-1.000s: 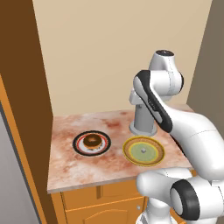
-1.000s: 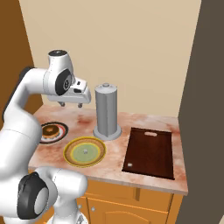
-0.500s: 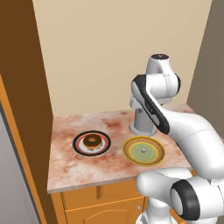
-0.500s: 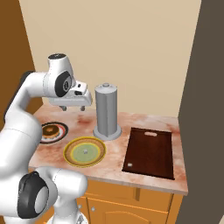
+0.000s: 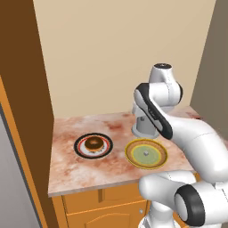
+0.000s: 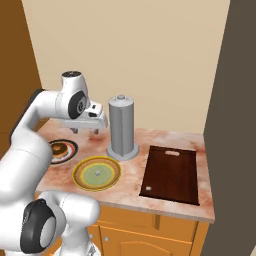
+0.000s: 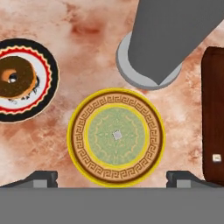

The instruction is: Move the dessert items from the plates to the tray.

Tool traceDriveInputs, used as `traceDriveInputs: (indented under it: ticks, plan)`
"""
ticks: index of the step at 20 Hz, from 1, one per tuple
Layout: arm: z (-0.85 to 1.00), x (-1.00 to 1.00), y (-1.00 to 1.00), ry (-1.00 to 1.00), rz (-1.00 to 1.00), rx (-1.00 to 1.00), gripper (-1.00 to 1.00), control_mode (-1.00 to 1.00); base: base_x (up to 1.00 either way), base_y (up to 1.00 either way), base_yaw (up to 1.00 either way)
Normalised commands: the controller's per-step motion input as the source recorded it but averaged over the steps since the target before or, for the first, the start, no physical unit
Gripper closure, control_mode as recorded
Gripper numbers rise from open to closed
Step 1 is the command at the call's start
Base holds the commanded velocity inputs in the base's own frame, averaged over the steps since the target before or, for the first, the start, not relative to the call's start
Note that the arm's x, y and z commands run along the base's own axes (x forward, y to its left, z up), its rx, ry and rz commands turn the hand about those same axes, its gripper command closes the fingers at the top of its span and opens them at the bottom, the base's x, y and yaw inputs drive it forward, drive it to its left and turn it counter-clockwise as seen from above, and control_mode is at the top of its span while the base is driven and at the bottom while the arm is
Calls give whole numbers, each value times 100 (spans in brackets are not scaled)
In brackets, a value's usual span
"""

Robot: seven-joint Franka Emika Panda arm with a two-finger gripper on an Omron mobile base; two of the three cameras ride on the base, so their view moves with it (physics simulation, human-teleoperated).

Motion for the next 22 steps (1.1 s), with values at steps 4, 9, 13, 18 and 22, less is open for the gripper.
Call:
traceDriveInputs:
  ticks: [4, 9, 13, 18, 22]
  plan:
    - [-56, 0, 27, 0, 0, 0, -100, -100, 0, 0, 0]
    - [-49, 0, 3, 0, 0, 0, -100, -100, 0, 0, 0]
    - [-30, 0, -18, 0, 0, -1, -100, -100, 0, 0, 0]
    - [-35, 0, -36, 1, 0, 0, -100, -100, 0, 0, 0]
    - [-45, 0, -35, 4, 0, 0, -100, -100, 0, 0, 0]
